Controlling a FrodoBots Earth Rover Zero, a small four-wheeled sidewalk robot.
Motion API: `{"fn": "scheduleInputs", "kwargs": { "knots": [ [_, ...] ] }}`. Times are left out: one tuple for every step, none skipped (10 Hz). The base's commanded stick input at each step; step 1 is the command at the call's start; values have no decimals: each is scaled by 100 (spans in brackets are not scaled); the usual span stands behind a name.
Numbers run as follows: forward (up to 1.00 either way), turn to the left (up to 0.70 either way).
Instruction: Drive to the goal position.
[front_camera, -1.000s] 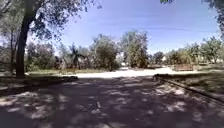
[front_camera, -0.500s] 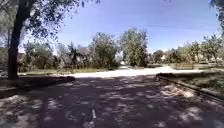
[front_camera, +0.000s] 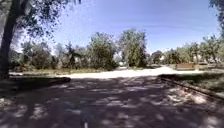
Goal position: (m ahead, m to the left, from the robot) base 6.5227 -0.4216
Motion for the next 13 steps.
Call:
{"fn": "scheduleInputs", "kwargs": {
  "knots": [
    [70,1],
    [70,1],
    [70,1],
    [70,1],
    [70,1],
    [70,1],
    [70,1],
    [70,1],
    [70,1],
    [70,1],
    [70,1],
    [70,1],
    [70,1]
  ]
}}
